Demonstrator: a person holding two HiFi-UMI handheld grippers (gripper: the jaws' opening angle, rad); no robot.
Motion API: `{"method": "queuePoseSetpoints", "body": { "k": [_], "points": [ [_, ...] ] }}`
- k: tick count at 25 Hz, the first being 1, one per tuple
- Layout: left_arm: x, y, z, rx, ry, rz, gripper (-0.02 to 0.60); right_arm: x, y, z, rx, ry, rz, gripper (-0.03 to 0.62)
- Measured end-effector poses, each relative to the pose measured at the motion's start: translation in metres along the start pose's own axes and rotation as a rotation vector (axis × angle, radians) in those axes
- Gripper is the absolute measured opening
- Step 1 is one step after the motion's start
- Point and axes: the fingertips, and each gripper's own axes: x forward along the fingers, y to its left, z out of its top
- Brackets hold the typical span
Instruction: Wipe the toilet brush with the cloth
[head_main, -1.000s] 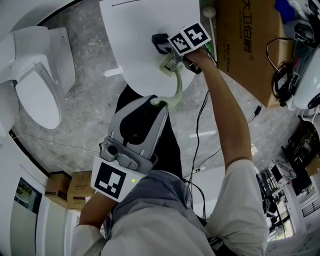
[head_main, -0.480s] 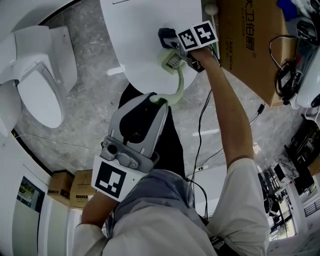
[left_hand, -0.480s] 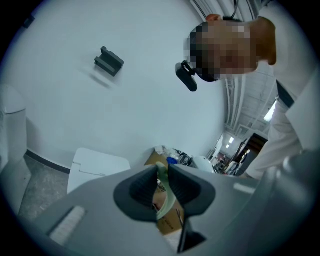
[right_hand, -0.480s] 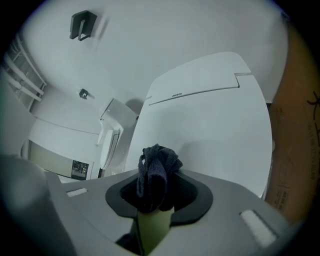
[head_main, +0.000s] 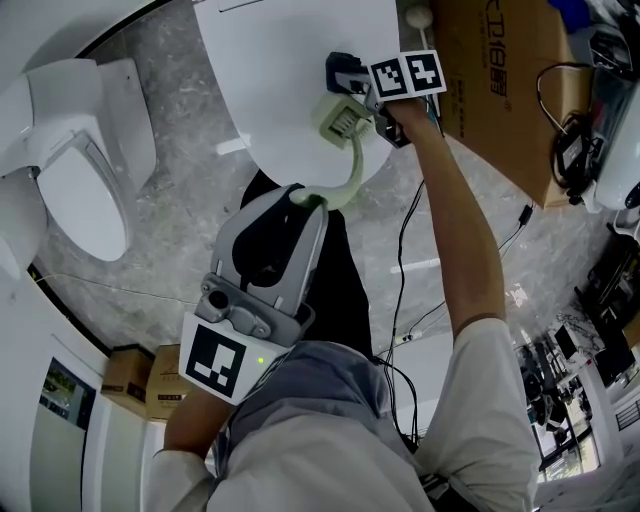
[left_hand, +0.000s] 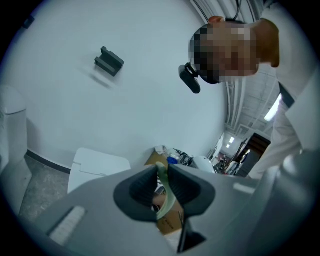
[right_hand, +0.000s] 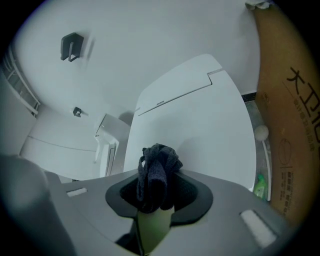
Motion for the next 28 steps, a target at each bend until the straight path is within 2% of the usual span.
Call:
{"method": "queuePoseSetpoints", "body": {
  "k": [14,20,28],
  "points": [
    [0.001,-0.001,0.001,0.019,-0.007,0.006,0.000,-0.017,-0.015,-0.010,0.130,-0.122,0.005,0.104],
    [0.002,-0.002,0.000,0.027,-0.009,0.006,0.000,-0.025,-0.034,-0.022,0.185,-0.154,-0.043,0.104],
    [0.002,-0.004,0.000,0.036,-0.009,0.012,0.000,-0.032,-0.045,-0.041,0.243,-0.185,-0.046,0.104]
  ]
}}
